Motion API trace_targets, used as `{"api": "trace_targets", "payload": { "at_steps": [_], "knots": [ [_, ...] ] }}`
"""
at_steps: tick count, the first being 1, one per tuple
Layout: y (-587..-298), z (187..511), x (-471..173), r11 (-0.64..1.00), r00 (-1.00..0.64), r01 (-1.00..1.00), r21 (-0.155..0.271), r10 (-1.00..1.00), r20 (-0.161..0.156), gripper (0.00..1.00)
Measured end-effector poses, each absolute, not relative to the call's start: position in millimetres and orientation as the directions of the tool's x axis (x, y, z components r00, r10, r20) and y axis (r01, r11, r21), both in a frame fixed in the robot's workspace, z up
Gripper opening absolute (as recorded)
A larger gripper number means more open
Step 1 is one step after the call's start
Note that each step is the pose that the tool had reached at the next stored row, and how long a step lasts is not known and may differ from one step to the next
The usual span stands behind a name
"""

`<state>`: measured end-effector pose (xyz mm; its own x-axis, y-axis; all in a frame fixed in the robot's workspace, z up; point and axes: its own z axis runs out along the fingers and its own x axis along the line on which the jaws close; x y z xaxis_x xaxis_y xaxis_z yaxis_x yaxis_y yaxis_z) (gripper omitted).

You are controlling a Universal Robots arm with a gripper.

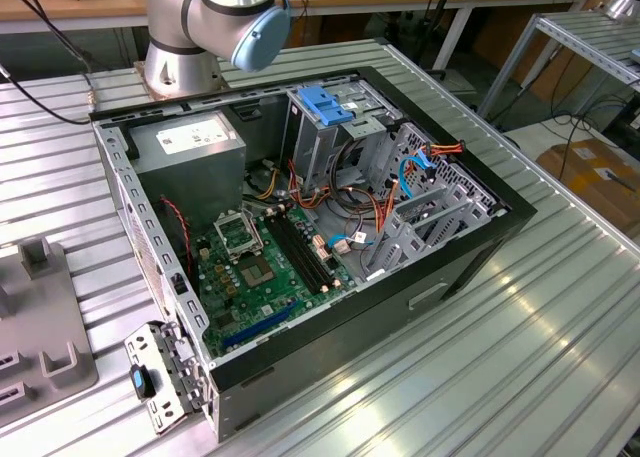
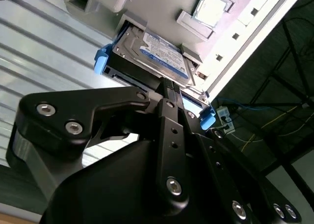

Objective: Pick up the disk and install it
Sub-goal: 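Pick up the disk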

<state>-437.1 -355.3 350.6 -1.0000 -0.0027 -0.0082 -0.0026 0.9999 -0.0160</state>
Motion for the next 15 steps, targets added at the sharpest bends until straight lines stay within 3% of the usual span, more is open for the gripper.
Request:
{"api": "trace_targets", "payload": {
  "at_steps": [15],
  "knots": [
    [-355.3,350.5,-437.2,0.931,-0.931,-0.366,-0.002,-0.366,-0.011,0.11]
  ]
}}
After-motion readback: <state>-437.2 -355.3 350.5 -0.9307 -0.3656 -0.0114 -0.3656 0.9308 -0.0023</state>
